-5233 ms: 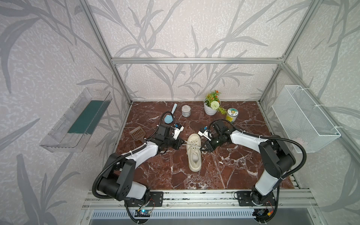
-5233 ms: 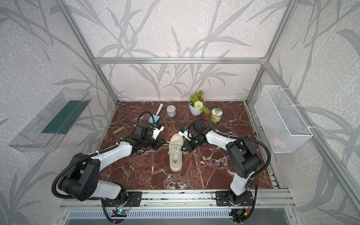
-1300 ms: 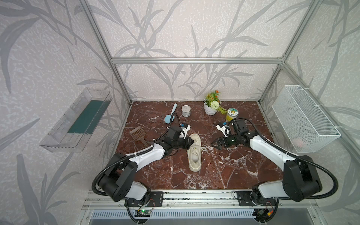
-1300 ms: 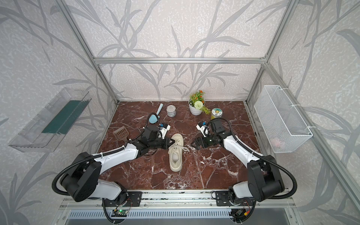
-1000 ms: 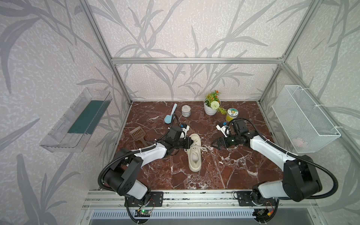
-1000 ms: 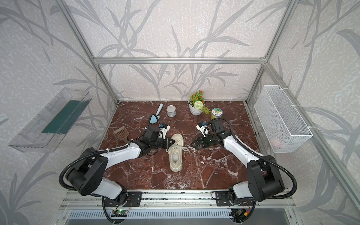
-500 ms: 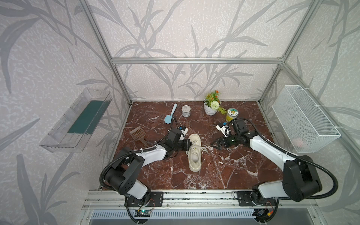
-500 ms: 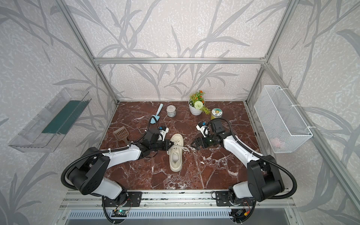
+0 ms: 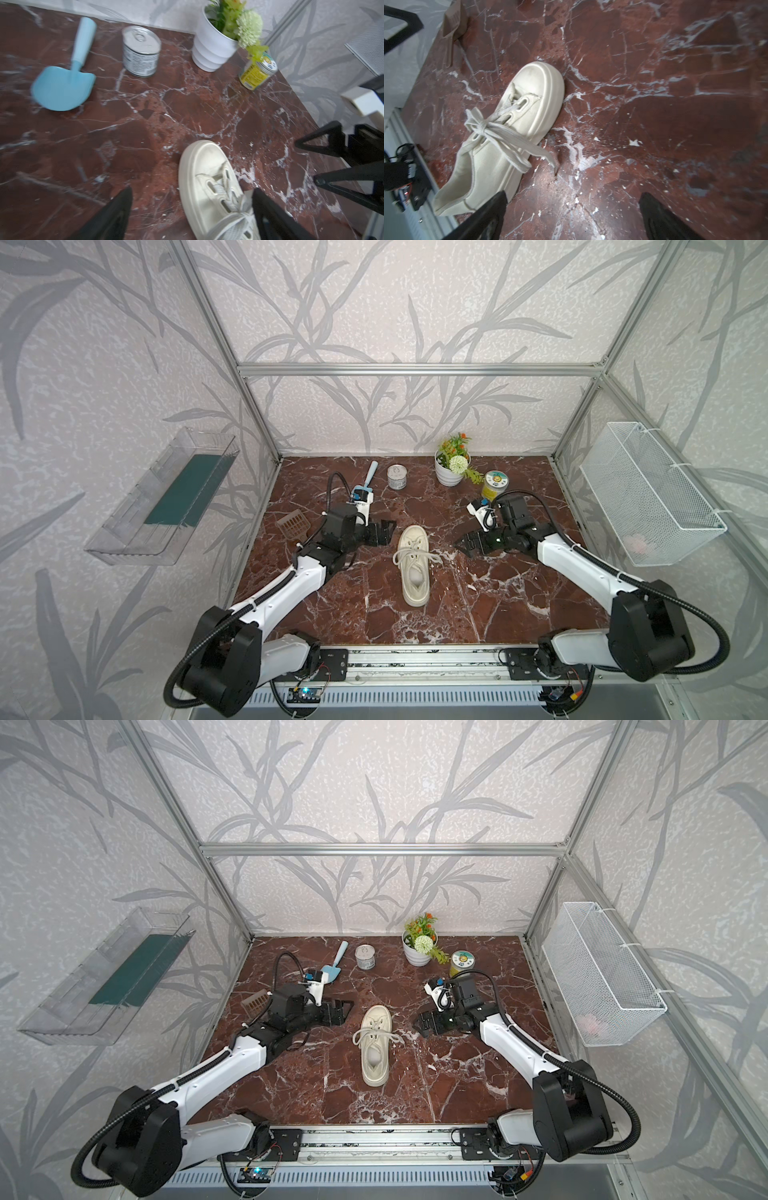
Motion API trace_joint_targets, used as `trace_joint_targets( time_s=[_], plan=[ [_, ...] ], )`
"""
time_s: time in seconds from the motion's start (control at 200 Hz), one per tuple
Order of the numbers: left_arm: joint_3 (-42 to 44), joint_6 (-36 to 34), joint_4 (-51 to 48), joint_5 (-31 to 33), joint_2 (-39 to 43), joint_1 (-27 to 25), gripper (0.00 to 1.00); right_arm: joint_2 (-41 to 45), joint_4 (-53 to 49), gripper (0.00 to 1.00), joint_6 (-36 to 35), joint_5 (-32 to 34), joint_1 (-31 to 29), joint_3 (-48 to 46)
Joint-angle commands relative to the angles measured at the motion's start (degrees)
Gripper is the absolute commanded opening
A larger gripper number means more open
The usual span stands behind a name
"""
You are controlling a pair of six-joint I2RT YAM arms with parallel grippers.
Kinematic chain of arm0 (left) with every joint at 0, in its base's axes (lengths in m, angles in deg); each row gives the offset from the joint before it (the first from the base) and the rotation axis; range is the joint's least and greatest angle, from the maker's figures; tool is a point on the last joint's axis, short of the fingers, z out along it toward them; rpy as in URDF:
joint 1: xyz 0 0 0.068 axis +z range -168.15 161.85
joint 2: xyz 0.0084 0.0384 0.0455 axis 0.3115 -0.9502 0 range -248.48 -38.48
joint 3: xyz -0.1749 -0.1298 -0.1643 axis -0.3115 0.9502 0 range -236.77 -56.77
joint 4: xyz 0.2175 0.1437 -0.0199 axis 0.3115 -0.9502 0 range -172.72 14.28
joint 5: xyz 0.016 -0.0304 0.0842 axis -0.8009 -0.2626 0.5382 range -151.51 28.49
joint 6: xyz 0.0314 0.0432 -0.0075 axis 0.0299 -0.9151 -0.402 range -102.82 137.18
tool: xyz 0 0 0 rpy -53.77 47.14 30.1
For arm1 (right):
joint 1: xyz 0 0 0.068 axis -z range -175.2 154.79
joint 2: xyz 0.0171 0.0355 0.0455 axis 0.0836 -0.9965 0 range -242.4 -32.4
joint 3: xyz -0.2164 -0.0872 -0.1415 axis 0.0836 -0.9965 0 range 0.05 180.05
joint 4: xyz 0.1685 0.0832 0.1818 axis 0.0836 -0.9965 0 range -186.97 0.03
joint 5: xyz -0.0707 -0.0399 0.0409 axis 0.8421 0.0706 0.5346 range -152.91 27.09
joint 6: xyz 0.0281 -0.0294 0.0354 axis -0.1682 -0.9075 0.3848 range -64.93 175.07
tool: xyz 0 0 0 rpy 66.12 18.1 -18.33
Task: Tie the shoes
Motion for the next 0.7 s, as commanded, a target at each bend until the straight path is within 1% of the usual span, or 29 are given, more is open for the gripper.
trace_joint_targets(
  time_s=[0.0,0.045,0.12,0.15,0.22,0.305,0.39,0.455,0.51,0.565,0.62,0.695],
  plan=[
    [0.9,-5.8,-1.5,4.2,2.4,5.1,0.99,3.7,5.5,0.99,3.2,14.2,1.0,-3.3],
    [2.1,-7.5,0.2,6.6,2.7,6.8,0.99,4.8,7.7,0.99,3.3,17.4,1.8,-4.8],
    [4.7,-7.3,5.1,14.5,2.5,8.7,0.99,6.8,13.4,0.99,3.2,23.6,2.8,-8.0],
    [5.9,-7.8,7.9,17.1,2.4,9.4,0.99,7.5,17.4,0.99,2.8,26.3,3.1,-9.8],
    [9.0,-9.4,14.4,22.9,2.1,10.3,0.99,8.0,26.9,0.99,-0.1,32.2,3.5,-13.9],
    [13.1,-11.5,23.4,26.9,1.0,11.4,0.99,7.0,36.5,0.99,-4.1,38.7,4.2,-17.4],
    [14.9,-12.8,27.9,28.5,-0.3,12.6,0.99,4.8,40.4,0.99,-5.5,40.6,5.8,-18.4],
    [15.0,-12.4,28.5,29.8,-1.2,13.3,0.99,2.4,43.6,0.99,-5.3,40.9,7.2,-19.2],
    [15.4,-12.6,28.8,29.8,-1.7,13.7,0.99,0.2,48.4,0.99,-5.0,41.8,8.0,-20.4],
    [16.2,-13.8,31.5,29.9,-3.2,13.9,0.99,-1.9,53.4,0.99,-4.6,42.3,8.7,-21.9],
    [16.1,-14.2,30.5,30.4,-4.7,14.3,0.99,-4.3,58.7,0.99,-4.7,42.1,8.9,-23.5],
    [17.9,-14.1,36.2,31.5,-7.5,14.5,0.99,-7.8,67.5,0.99,-5.2,41.6,8.9,-26.0]
  ],
)
